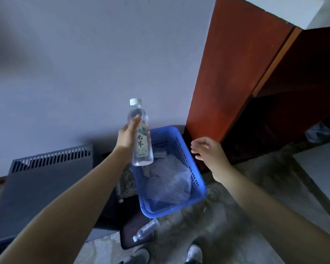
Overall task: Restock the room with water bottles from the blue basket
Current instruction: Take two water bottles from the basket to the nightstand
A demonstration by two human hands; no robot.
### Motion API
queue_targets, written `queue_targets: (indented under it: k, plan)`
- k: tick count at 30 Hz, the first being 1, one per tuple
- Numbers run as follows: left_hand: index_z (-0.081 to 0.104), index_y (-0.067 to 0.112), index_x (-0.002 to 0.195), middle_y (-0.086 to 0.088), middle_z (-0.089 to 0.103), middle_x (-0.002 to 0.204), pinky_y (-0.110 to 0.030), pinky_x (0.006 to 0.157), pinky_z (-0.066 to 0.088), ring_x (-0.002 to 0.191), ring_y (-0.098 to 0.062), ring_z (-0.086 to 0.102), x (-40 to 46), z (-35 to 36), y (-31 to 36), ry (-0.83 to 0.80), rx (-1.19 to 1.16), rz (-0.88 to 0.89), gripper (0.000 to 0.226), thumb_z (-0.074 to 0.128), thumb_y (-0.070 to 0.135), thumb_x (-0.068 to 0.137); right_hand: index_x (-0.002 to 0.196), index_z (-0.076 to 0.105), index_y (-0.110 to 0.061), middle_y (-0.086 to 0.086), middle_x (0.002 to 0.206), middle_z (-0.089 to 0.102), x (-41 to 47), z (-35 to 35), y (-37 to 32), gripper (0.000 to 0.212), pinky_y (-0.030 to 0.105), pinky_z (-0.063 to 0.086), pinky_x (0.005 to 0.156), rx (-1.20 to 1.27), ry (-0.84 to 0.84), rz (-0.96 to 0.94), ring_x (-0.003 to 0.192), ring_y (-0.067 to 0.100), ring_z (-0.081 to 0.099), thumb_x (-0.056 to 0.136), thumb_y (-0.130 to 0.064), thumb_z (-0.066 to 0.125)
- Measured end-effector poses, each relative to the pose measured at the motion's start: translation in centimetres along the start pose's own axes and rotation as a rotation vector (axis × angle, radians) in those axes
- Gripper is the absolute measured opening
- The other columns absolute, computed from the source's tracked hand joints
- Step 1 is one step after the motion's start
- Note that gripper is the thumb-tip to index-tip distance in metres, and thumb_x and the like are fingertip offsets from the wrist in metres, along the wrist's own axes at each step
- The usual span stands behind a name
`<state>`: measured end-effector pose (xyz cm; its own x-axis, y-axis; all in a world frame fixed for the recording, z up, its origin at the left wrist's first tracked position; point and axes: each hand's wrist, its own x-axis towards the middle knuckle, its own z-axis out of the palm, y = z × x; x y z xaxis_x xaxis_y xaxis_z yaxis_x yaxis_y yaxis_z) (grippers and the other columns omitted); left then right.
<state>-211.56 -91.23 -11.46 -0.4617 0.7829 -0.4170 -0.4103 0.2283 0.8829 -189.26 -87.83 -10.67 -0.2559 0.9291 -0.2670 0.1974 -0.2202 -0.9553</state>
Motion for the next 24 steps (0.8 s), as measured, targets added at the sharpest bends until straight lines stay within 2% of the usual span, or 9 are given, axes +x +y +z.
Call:
queue_targets:
  k: [2, 5, 8, 12, 17, 20, 22, 24]
  plan:
    - [0.063, 0.010, 0.087, -0.005, 0.067, 0.067, -0.031, 0.064, 0.052, 0.055, -0.020, 0.063, -0.9, 1.3, -0.3, 0.081, 0.043, 0.009, 0.041, 0.065, 0.050, 0.076, 0.078, 0.056, -0.017, 0.000, 0.078, 0.060, 0.9, -1.9, -0.2, 0.017, 0.021, 0.044, 0.065, -0.019, -0.063, -0.006, 0.069, 0.009, 0.057, 0.092, -0.007, 0.055]
    - [0.061, 0.013, 0.084, -0.006, 0.065, 0.069, -0.021, 0.049, 0.052, 0.047, -0.012, 0.063, -2.2, 2.9, -1.0, 0.175, 0.133, 0.028, 0.031, 0.057, 0.043, 0.088, 0.079, 0.056, -0.018, -0.001, 0.079, 0.060, 2.4, -4.2, -0.1, 0.016, 0.020, 0.044, 0.065, -0.037, -0.126, -0.018, 0.070, 0.009, 0.057, 0.092, -0.008, 0.055]
    - [0.059, 0.013, 0.083, -0.007, 0.062, 0.068, -0.019, 0.044, 0.052, 0.042, -0.009, 0.061, -3.0, 4.2, -1.6, 0.188, 0.099, 0.039, 0.026, 0.057, 0.038, 0.090, 0.081, 0.056, -0.020, -0.001, 0.079, 0.059, 4.0, -4.9, 0.1, 0.017, 0.019, 0.044, 0.063, -0.040, -0.171, -0.028, 0.069, 0.008, 0.057, 0.092, -0.007, 0.055]
    - [0.060, 0.013, 0.083, -0.007, 0.062, 0.069, -0.021, 0.045, 0.052, 0.046, -0.013, 0.061, -2.9, 5.1, -1.7, 0.228, 0.086, 0.038, 0.024, 0.058, 0.036, 0.089, 0.082, 0.056, -0.026, -0.002, 0.078, 0.058, 6.2, -3.8, 0.1, 0.022, 0.018, 0.044, 0.062, -0.090, -0.248, -0.045, 0.071, 0.009, 0.058, 0.090, -0.006, 0.057]
    - [0.059, 0.011, 0.083, -0.008, 0.061, 0.068, -0.020, 0.044, 0.052, 0.042, -0.011, 0.060, -0.8, 5.3, -1.4, 0.246, 0.013, 0.047, 0.024, 0.059, 0.034, 0.089, 0.085, 0.057, -0.030, -0.005, 0.082, 0.059, 8.7, -1.4, -0.2, 0.021, 0.023, 0.045, 0.067, -0.155, -0.339, -0.039, 0.079, 0.015, 0.056, 0.089, -0.010, 0.060]
    - [0.060, 0.012, 0.083, -0.008, 0.061, 0.068, -0.022, 0.047, 0.052, 0.046, -0.014, 0.060, 1.4, 5.0, -0.9, 0.262, -0.006, 0.042, 0.024, 0.059, 0.035, 0.089, 0.093, 0.059, -0.025, -0.007, 0.087, 0.060, 10.7, -0.3, -0.6, 0.015, 0.025, 0.047, 0.074, -0.210, -0.348, -0.055, 0.080, 0.011, 0.056, 0.088, -0.011, 0.061]
    - [0.060, 0.012, 0.081, -0.007, 0.061, 0.067, -0.021, 0.046, 0.051, 0.046, -0.014, 0.060, 2.8, 4.9, -0.4, 0.279, -0.018, 0.043, 0.025, 0.059, 0.036, 0.089, 0.097, 0.063, -0.020, -0.009, 0.089, 0.062, 12.3, 0.2, -1.1, 0.014, 0.021, 0.047, 0.079, -0.258, -0.341, -0.099, 0.082, 0.006, 0.057, 0.088, -0.009, 0.061]
    - [0.060, 0.011, 0.082, -0.006, 0.061, 0.065, -0.021, 0.048, 0.051, 0.047, -0.014, 0.060, 4.1, 4.9, 0.2, 0.284, -0.020, 0.052, 0.025, 0.059, 0.036, 0.089, 0.096, 0.069, -0.012, -0.008, 0.087, 0.065, 14.1, 0.6, -1.7, 0.011, 0.008, 0.046, 0.073, -0.281, -0.334, -0.129, 0.079, 0.000, 0.058, 0.088, -0.009, 0.062]
